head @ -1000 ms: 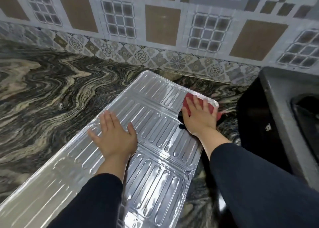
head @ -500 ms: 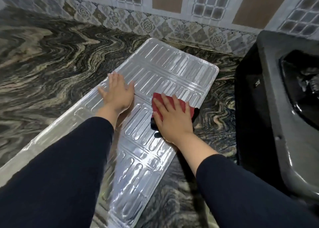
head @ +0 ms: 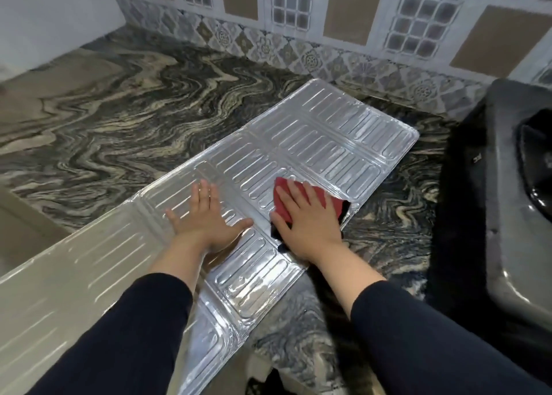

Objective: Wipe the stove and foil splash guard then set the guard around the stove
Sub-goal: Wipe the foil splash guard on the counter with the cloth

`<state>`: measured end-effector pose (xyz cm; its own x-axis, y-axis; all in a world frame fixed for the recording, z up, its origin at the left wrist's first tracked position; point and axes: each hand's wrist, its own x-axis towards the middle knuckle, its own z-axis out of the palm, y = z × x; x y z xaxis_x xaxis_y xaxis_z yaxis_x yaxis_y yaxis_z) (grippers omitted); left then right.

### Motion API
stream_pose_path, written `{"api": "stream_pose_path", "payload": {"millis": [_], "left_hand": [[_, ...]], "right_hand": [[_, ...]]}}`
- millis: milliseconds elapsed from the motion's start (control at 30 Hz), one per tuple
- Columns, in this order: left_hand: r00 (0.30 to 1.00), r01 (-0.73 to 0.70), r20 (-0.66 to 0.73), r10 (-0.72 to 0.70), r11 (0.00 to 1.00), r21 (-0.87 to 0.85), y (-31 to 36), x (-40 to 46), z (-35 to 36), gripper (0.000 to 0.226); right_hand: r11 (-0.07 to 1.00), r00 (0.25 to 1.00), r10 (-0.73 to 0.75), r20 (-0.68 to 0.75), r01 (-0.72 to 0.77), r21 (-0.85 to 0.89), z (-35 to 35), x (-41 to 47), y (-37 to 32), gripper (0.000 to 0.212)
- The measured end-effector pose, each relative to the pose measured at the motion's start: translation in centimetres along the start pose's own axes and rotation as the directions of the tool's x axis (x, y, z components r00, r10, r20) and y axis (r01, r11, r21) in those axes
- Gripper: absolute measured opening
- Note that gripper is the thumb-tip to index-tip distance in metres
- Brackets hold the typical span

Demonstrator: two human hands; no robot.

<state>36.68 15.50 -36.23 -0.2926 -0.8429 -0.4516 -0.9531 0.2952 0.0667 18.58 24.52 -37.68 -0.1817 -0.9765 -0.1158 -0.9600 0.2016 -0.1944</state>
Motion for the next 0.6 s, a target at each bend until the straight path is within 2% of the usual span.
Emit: {"api": "stream_pose_path", "payload": {"millis": [67, 133, 200, 333, 467, 533, 600], "left_hand": [[1.0, 0.009, -0.002, -0.009, 1.0, -0.006, 0.1, 0.0, -0.1, 0.118], [1.0, 0.015, 0.009, -0.015, 1.0, -0.008, 0.2, -0.2, -0.2, 0.118], [1.0, 0.016, 0.002, -0.016, 1.0, -0.019, 0.1, -0.4, -0.1, 0.118], [0.998, 0.014, -0.064, -0.015, 1.0, -0.02, 0.2, -0.6, 0.5, 0.116], [0.991, 0.008, -0.133, -0.01, 1.0, -0.013, 0.1, -0.5, 1.3, 0.111], [0.992, 0.012, -0.122, -0.015, 1.0, -0.022, 0.0, -0.4, 1.3, 0.11], [0.996, 0.025, -0.082, -0.029, 0.998, -0.049, 0.2, -0.1, 1.1, 0.105]], "right_hand": [[0.994, 0.994, -0.112, -0.003, 0.112, -0.01, 0.5, -1.8, -1.7, 0.057], [0.987, 0.987, -0.161, 0.003, 0.161, -0.019, 0.7, -2.6, -1.4, 0.054], [0.99, 0.99, -0.14, 0.003, 0.14, -0.029, 0.5, -3.0, 0.0, 0.054], [0.999, 0.999, 0.036, 0.015, -0.036, -0.029, 0.3, -2.9, 1.0, 0.053], [0.999, 0.999, -0.049, 0.016, 0.049, -0.004, 0.3, -1.6, -0.8, 0.052], [0.994, 0.995, -0.103, 0.012, 0.102, 0.031, -0.1, 0.5, -0.6, 0.052], [0.995, 0.996, -0.09, 0.014, 0.089, 0.042, -0.5, 2.5, 0.0, 0.051]]}}
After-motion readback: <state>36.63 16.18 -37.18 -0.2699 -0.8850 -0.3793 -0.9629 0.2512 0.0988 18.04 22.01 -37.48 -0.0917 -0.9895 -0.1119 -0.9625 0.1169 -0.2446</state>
